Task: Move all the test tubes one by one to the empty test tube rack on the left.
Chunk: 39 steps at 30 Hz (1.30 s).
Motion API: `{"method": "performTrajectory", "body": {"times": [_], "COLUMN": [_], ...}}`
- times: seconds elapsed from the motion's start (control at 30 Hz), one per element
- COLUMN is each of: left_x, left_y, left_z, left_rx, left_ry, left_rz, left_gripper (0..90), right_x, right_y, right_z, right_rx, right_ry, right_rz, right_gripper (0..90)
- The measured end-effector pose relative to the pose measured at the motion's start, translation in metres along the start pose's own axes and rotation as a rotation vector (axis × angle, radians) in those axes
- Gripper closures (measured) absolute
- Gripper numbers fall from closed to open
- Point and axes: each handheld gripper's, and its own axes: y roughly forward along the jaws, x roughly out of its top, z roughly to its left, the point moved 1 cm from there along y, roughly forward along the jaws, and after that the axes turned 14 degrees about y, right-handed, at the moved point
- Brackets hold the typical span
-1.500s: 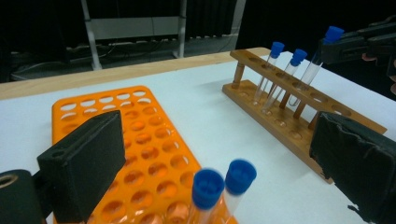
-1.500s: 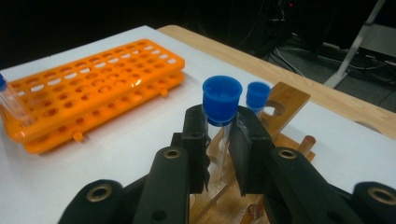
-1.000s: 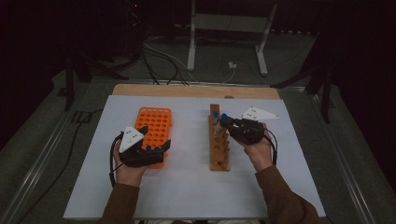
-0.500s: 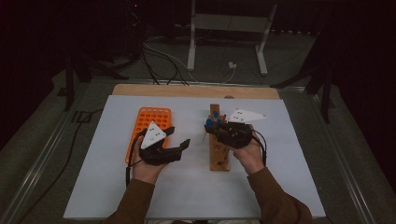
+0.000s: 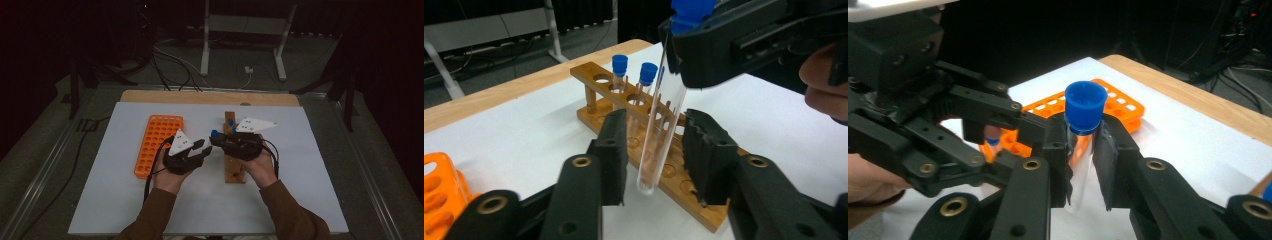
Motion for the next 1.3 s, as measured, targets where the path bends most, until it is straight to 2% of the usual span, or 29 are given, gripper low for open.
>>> {"method": "performTrajectory", "body": {"times": [0.17,0.47,0.63,0.83,1.0,1.2,1.3], "left_x": [0.001,0.0,-0.001,-0.002,-0.003,-0.005,-0.006], "left_y": [0.001,0.003,0.002,-0.004,-0.01,-0.018,-0.023], "left_z": [-0.002,-0.005,0.0,0.006,0.012,0.019,0.023], "left_rx": [0.004,0.01,0.032,0.056,0.07,0.088,0.094], "left_ry": [0.025,0.039,0.021,-0.005,-0.019,-0.028,-0.032], "left_rz": [-0.006,-0.005,0.01,0.0,-0.01,-0.014,-0.024], "left_gripper": [71.7,77.8,78.0,78.0,78.0,78.0,78.0], "right_x": [-0.001,-0.002,-0.001,-0.004,-0.009,-0.015,-0.017], "right_y": [0.004,0.005,0.001,-0.006,-0.01,-0.014,-0.016], "right_z": [0.002,0.003,0.001,-0.008,-0.017,-0.025,-0.03], "right_rx": [0.018,0.023,0.019,0.007,-0.056,-0.152,-0.192], "right_ry": [0.008,0.007,0.018,0.041,0.044,0.048,0.051], "right_rz": [0.008,0.016,0.002,-0.014,-0.013,-0.013,-0.017], "right_gripper": [76.6,75.1,63.8,50.6,39.7,20.1,15.2]}}
